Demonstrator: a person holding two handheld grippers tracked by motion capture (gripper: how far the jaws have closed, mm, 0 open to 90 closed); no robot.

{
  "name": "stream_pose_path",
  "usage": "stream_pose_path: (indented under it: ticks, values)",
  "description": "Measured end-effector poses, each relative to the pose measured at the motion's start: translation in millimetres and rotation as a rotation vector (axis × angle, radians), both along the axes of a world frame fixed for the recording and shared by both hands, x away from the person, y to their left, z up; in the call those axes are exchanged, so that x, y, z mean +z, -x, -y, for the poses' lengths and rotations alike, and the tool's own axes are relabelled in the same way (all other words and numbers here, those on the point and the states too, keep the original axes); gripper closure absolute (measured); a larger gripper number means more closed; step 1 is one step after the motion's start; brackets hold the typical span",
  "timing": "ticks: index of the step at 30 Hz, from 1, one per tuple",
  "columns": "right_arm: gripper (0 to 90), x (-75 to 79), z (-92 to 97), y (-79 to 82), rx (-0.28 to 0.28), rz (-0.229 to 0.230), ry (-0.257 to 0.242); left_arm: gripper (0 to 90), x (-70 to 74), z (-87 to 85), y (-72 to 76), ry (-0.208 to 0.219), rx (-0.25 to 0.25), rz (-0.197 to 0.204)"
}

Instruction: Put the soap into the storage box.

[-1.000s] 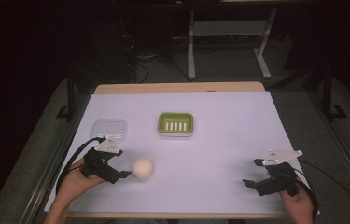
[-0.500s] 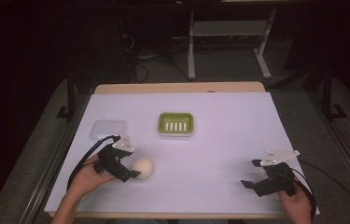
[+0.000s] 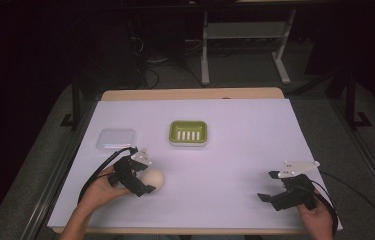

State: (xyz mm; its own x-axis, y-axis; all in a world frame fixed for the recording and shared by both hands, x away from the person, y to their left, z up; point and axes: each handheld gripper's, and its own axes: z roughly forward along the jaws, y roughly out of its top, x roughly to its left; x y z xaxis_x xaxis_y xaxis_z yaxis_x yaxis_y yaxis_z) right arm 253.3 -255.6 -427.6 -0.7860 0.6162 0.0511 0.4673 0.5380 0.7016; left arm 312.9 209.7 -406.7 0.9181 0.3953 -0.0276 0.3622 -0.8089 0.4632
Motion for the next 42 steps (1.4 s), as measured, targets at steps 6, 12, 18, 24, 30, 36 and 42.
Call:
stream_pose_path:
  ticks: [6,12,18,24,30,36,42]
  values:
    - [13.6,-0.2,-0.9,-0.2,0.003,-0.002,0.003,16.6,-2.0,2.7,-1.7,-0.018,-0.007,-0.004]
    - [13.6,-0.2,-1.3,0.1,0.005,-0.001,0.003,16.8,-7.5,7.8,-2.0,-0.036,0.002,-0.005]
    - [13.6,-0.2,-1.8,0.2,0.006,-0.002,0.001,17.4,-13.1,11.8,-3.7,-0.058,0.006,-0.014]
    - [13.6,-0.1,-2.3,0.2,0.009,-0.001,0.001,21.8,-15.4,12.9,-4.9,-0.046,0.012,-0.027]
    - [13.6,0.1,-2.4,0.5,0.010,-0.001,0.001,23.5,-15.3,13.9,-6.2,-0.054,0.003,-0.029]
    - [13.6,0.4,-2.9,1.2,0.008,-0.003,0.001,23.9,-15.8,14.1,-6.5,-0.052,0.004,-0.030]
    - [13.6,0.4,-2.9,1.2,0.008,-0.003,0.000,24.0,-16.0,14.9,-5.9,-0.053,0.008,-0.027]
